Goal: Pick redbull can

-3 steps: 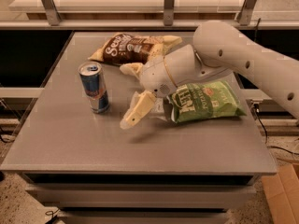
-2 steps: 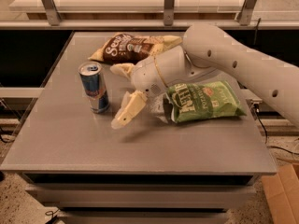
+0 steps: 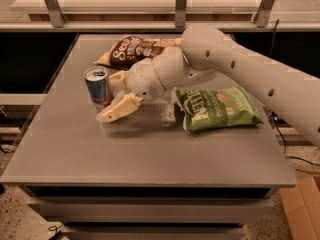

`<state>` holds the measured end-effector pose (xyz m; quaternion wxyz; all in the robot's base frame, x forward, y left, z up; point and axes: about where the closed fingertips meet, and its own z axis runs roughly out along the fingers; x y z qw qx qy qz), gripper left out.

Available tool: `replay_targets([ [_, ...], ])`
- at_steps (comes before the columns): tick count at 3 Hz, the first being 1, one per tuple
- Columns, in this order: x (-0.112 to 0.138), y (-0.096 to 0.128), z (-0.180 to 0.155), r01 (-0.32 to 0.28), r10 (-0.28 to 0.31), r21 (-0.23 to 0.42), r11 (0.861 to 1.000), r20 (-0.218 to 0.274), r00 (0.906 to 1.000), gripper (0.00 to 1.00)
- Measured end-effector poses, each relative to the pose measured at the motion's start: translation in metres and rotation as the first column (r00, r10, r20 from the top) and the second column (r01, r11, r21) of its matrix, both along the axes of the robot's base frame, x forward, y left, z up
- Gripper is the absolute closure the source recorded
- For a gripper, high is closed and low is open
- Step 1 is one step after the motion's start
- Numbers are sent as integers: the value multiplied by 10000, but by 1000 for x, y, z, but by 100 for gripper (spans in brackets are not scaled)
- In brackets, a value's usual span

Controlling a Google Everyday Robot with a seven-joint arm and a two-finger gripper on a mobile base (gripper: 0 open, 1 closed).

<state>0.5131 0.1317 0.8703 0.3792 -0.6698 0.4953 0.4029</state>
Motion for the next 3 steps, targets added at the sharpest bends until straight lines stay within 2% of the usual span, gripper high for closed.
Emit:
replay_targets([
  [2,3,10,15,-509,511,344,9981,-32,9987,88],
  [3,5,10,30,-742,745,461,9962,-45,9972,100],
])
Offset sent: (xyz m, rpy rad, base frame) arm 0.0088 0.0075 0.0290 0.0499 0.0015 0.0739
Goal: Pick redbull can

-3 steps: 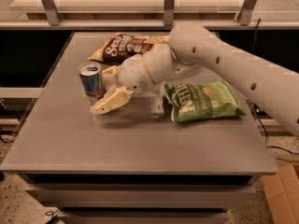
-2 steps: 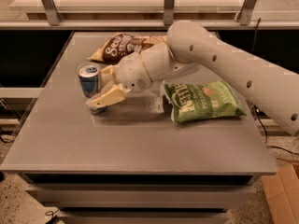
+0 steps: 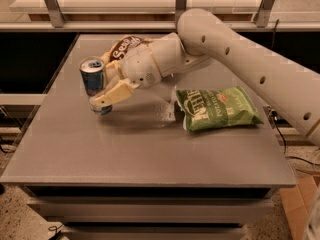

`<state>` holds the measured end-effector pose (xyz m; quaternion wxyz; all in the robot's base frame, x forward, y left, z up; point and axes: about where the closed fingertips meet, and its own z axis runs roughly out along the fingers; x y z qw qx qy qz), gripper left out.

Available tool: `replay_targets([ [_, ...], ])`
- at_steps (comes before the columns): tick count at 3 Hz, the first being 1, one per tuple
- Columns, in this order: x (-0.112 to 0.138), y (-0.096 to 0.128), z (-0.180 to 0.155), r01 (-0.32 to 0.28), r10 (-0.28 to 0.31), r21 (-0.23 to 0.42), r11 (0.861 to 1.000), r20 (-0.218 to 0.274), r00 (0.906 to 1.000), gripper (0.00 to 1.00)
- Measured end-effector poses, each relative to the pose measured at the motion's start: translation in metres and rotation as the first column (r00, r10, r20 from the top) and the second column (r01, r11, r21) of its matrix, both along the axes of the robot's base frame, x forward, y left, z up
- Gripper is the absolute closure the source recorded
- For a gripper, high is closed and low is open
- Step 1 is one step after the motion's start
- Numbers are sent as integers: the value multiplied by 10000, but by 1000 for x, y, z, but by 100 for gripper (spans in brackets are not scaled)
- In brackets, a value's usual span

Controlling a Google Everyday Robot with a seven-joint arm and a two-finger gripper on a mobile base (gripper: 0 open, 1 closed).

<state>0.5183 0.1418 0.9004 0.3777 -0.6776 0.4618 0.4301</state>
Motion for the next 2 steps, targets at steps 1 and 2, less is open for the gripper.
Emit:
replay_targets([
  [1,1,0,14,-171,170,131,9998,33,9998,100],
  [2,1,0,24,-315,314,243,9992,64,9995,100],
])
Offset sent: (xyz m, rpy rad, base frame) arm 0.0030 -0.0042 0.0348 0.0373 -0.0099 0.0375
